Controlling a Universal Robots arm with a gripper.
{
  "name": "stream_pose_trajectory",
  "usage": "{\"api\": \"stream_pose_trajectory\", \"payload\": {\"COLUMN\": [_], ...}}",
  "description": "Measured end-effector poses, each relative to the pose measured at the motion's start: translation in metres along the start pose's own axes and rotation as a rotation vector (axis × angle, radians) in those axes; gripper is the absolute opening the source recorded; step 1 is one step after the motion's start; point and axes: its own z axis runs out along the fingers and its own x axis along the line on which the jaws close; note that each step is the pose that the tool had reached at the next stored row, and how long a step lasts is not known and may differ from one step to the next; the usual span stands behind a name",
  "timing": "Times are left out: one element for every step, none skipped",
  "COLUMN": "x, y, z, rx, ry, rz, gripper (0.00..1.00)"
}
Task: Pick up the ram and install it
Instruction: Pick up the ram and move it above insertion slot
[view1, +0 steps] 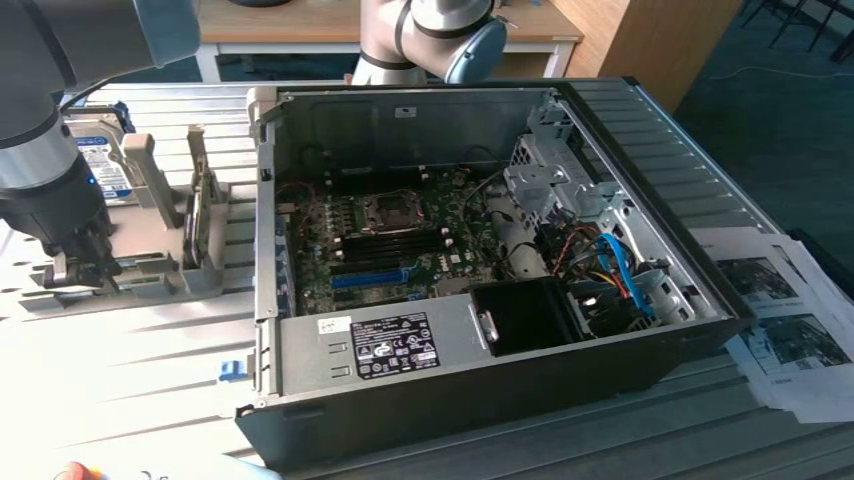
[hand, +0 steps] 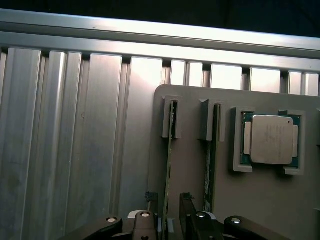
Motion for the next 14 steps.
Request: {"api": "stream_pose_trajectory", "payload": {"x": [0.0, -0.0001, -0.0001, 0.0, 0.0, 0.0001, 0.0001, 0.0, 0.0, 0.0, 0.0, 0.0, -0.0001, -0.0001], "y": [0.0, -0.0001, 0.0, 0.0, 0.0, 0.0, 0.0, 0.0, 0.0, 0.0, 0.0, -0.0001, -0.0003, -0.0006], "z": [0.0001, 0.0002, 0.0002, 0.0001, 0.0, 0.0, 0.0, 0.0, 0.0, 0.0, 0.0, 0.0, 0.0, 0.0], "rx": [0.0, 0.0001, -0.0001, -0.0005, -0.0006, -0.0008, -0.0007, -0.0008, -0.0007, -0.0007, -0.0007, -0.0006, -0.0006, -0.0006], "ry": [0.0011, 0.0037, 0.0072, 0.0108, 0.0136, 0.0142, 0.0142, 0.0142, 0.0142, 0.0141, 0.0142, 0.0141, 0.014, 0.0141], "rz": [0.0, 0.0, 0.0, 0.001, 0.001, 0.001, 0.001, 0.001, 0.001, 0.001, 0.001, 0.001, 0.001, 0.001], "gripper": [0.31, 0.31, 0.31, 0.31, 0.31, 0.31, 0.31, 0.31, 0.31, 0.31, 0.31, 0.31, 0.31, 0.31]}}
